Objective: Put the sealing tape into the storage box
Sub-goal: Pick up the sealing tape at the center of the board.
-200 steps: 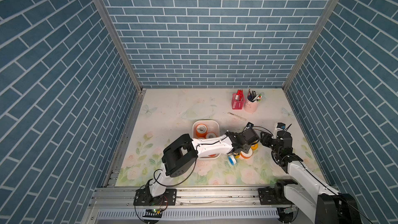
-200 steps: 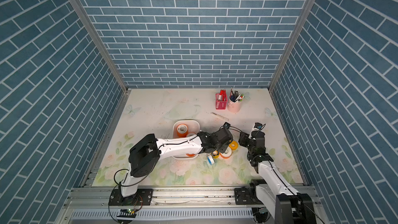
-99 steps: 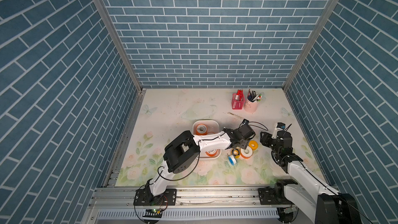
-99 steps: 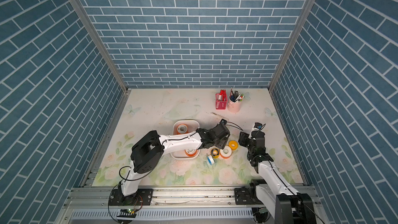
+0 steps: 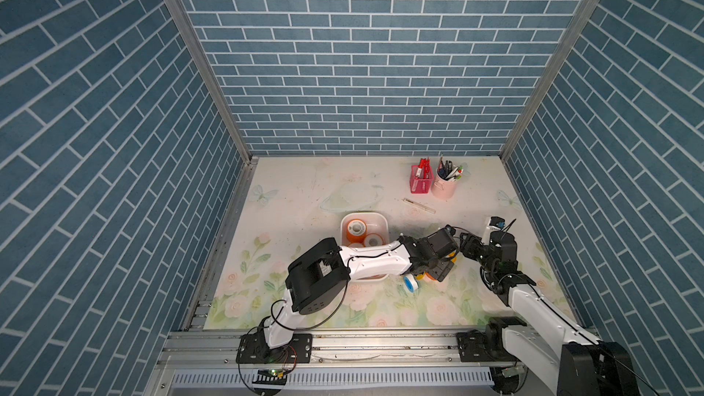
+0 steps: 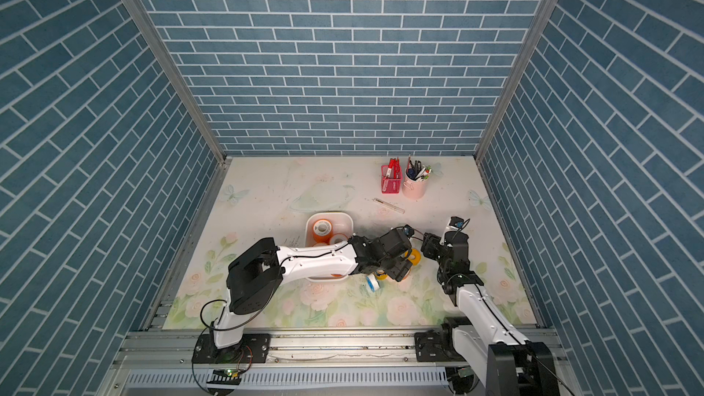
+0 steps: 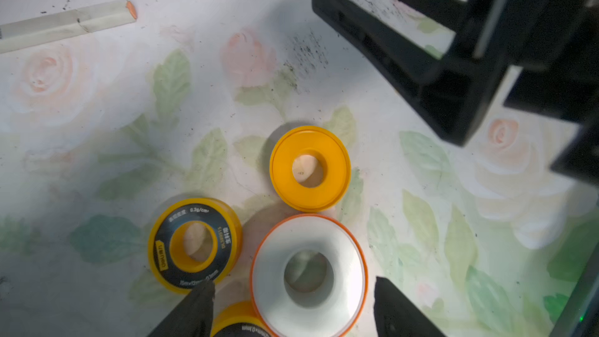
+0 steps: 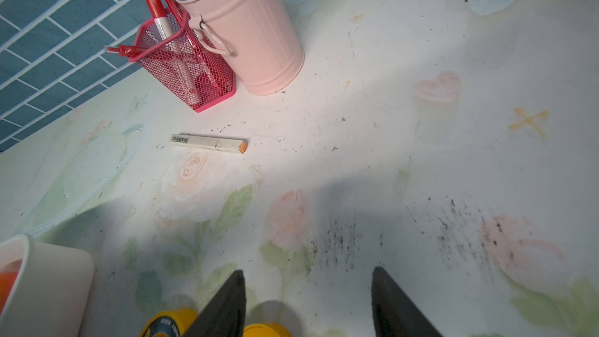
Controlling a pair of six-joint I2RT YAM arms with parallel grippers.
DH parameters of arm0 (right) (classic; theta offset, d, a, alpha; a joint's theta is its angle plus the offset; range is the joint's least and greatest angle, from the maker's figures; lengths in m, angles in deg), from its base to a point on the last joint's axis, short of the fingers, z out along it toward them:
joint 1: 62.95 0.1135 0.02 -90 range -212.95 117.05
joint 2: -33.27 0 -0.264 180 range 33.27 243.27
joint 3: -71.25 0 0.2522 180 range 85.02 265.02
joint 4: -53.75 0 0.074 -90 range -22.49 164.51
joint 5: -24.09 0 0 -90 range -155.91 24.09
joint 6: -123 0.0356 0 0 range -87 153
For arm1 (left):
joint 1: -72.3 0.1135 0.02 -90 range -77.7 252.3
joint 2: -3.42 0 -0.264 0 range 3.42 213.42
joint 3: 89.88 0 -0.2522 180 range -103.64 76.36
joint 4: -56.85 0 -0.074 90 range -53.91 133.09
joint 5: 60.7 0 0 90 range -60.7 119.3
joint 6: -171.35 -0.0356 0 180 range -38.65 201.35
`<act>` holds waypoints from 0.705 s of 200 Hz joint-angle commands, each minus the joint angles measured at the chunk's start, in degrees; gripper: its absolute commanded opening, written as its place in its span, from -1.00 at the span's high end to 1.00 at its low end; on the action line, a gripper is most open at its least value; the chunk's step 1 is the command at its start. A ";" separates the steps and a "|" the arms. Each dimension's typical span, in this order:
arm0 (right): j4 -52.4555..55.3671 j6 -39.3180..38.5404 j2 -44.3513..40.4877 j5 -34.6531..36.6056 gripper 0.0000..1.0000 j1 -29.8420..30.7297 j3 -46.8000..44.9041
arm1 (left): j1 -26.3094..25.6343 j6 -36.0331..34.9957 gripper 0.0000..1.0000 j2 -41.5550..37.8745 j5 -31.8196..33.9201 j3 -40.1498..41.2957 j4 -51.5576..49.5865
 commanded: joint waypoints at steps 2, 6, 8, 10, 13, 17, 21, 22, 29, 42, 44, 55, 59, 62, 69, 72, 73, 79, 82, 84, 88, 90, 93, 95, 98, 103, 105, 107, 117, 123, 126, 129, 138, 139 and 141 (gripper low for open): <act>-0.34 1.36 -0.10 0.37 -0.26 -0.27 -0.72 | -0.23 -0.95 -0.63 2.00 -0.82 -1.69 -2.24; -0.38 1.36 0.01 0.31 -0.26 -0.33 -0.72 | -0.30 -0.79 -0.63 2.23 -0.87 -1.81 -2.44; -0.36 1.36 -0.02 0.31 -0.26 -0.29 -0.72 | -0.32 -0.74 -0.63 2.32 -0.85 -1.95 -2.63; -0.33 1.36 -0.03 0.24 -0.26 -0.28 -0.72 | -0.37 -0.61 -0.63 2.45 -0.76 -2.05 -2.83; -0.37 1.36 -0.03 0.23 -0.26 -0.32 -0.72 | -0.41 -0.44 -0.63 2.59 -0.74 -2.21 -3.05; -0.44 1.36 -0.03 0.22 -0.26 -0.29 -0.72 | -0.58 -0.30 -0.63 2.76 -0.53 -2.48 -3.29; -0.47 1.36 -0.11 0.22 -0.26 -0.29 -0.73 | -0.75 -0.12 -0.63 2.90 -0.30 -2.56 -3.48; -0.47 1.36 -0.11 0.22 -0.26 -0.26 -0.72 | -0.76 -0.07 -0.63 2.94 -0.30 -2.54 -3.51; -0.47 1.36 -0.12 0.22 -0.27 -0.31 -0.72 | -0.93 0.15 -0.63 3.27 -0.04 -2.59 -3.54; -0.47 1.36 -0.12 0.18 -0.27 -0.32 -0.72 | -1.18 0.42 -0.63 3.81 -0.12 -2.84 -3.76; -0.43 1.36 -0.07 0.21 -0.27 -0.28 -0.72 | -1.13 0.47 -0.63 3.90 -0.03 -2.93 -3.79; -0.47 1.35 -0.04 0.13 -0.27 -0.33 -0.72 | -1.21 0.60 -0.63 4.32 0.06 -3.03 -3.96; -0.47 1.36 -0.02 0.08 -0.27 -0.31 -0.72 | -1.23 0.60 -0.63 4.44 0.06 -3.07 -3.93; -0.47 1.32 -0.03 0.05 -0.27 -0.33 -0.72 | -1.21 0.69 -0.63 4.52 0.06 -3.10 -3.97; -0.55 1.29 -0.03 -0.08 -0.27 -0.32 -0.72 | -1.25 0.76 -0.63 4.70 0.08 -3.13 -4.10; -0.56 1.28 -0.01 -0.07 -0.27 -0.29 -0.72 | -1.22 0.77 -0.63 4.81 0.14 -3.21 -4.15; -0.56 1.32 -0.02 -0.10 -0.27 -0.26 -0.77 | -1.21 0.82 -0.63 4.82 0.14 -3.26 -4.20; -0.56 1.28 -0.01 -0.08 -0.27 -0.27 -0.73 | -1.29 0.87 -0.63 4.90 0.14 -3.37 -4.32; -0.56 1.28 0.08 -0.13 -0.27 -0.27 -0.72 | -1.42 0.94 -0.63 4.98 0.07 -3.38 -4.27; -0.56 1.32 0.11 -0.13 -0.27 -0.32 -0.72 | -1.45 1.01 -0.63 5.00 0.08 -3.40 -4.32; -0.58 1.28 0.14 -0.09 -0.27 -0.28 -0.72 | -1.60 0.98 -0.63 5.02 0.06 -3.36 -4.25; -0.61 1.32 0.17 -0.12 -0.27 -0.30 -0.72 | -1.63 0.96 -0.63 5.02 0.08 -3.37 -4.24; -0.63 1.28 0.26 -0.20 -0.27 -0.28 -0.72 | -1.75 0.95 -0.63 5.01 0.14 -3.38 -4.24; -0.67 1.32 0.28 -0.22 -0.27 -0.25 -0.72 | -1.82 0.97 -0.63 5.08 0.08 -3.35 -4.24; -0.73 1.28 0.32 -0.20 -0.27 -0.32 -0.72 | -1.89 1.00 -0.63 5.10 0.08 -3.46 -4.24; -0.66 1.28 0.44 -0.31 -0.27 -0.25 -0.72 | -1.99 0.95 -0.63 5.23 0.13 -3.50 -4.24; -0.65 1.32 0.55 -0.31 -0.27 -0.31 -0.72 | -2.04 1.04 -0.63 5.31 0.08 -3.49 -4.24; -0.65 1.33 0.51 -0.31 -0.27 -0.26 -0.68 | -2.07 1.04 -0.62 5.33 0.13 -3.62 -4.24; -0.82 1.28 0.71 -0.49 -0.27 -0.31 -0.63 | -2.21 1.23 -0.63 5.74 0.23 -4.12 -4.58; -0.82 1.32 0.76 -0.53 -0.27 -0.27 -0.63 | -2.26 1.34 -0.63 6.03 0.32 -4.35 -4.76; -0.82 1.30 0.80 -0.51 -0.27 -0.30 -0.63 | -2.26 1.38 -0.63 6.18 0.32 -4.49 -4.91; -0.82 1.28 0.78 -0.57 -0.27 -0.26 -0.63 | -2.37 1.44 -0.63 6.26 0.29 -4.71 -5.01; -0.82 1.30 0.67 -0.52 -0.28 -0.28 -0.64 | -2.45 1.63 -0.62 6.74 0.62 -5.17 -5.36; -0.82 1.29 0.67 -0.50 -0.28 -0.26 -0.64 | -2.49 1.60 -0.63 6.80 0.64 -5.25 -5.37; -0.82 1.28 0.67 -0.49 -0.27 -0.31 -0.63 | -2.60 1.57 -0.63 6.84 0.73 -5.40 -5.45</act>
